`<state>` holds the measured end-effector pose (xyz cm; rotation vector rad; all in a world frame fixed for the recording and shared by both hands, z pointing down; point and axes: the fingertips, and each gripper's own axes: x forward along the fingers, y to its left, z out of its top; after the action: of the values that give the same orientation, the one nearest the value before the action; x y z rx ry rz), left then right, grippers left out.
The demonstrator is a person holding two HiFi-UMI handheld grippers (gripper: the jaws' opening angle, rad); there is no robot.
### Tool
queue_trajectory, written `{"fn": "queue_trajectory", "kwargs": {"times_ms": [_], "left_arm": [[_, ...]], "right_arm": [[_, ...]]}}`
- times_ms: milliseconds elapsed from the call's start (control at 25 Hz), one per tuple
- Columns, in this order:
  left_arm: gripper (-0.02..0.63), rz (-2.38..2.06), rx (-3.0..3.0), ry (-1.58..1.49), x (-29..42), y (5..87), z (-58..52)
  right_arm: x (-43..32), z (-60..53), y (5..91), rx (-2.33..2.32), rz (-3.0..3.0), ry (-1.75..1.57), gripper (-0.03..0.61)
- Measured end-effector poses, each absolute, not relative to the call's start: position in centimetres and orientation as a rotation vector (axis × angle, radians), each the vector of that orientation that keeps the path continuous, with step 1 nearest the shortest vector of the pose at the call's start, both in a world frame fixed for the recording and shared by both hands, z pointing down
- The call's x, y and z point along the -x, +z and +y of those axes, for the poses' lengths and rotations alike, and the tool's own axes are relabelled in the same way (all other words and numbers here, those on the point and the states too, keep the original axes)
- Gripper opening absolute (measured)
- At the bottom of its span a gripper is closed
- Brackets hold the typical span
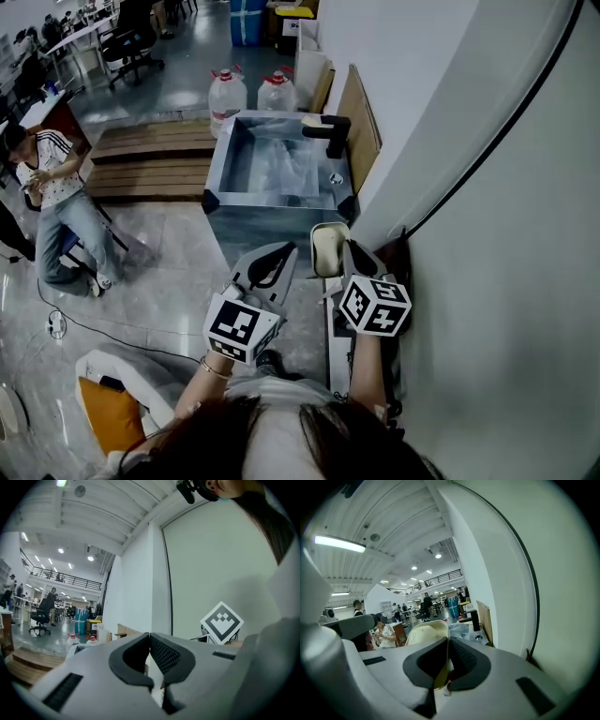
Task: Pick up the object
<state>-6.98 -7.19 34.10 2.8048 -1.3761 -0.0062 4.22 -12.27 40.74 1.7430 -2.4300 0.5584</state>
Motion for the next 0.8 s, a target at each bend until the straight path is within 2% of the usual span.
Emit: {"fn": "queue_trajectory", "kwargs": {"times_ms": [800], "left_arm": [[0.009,-1.46,-2.783,0.024,2.1,33.8,-1.8]], "right_arm": [[-8.7,-6.6,38.7,-1.685,-2.533,0.53,0.034]]}}
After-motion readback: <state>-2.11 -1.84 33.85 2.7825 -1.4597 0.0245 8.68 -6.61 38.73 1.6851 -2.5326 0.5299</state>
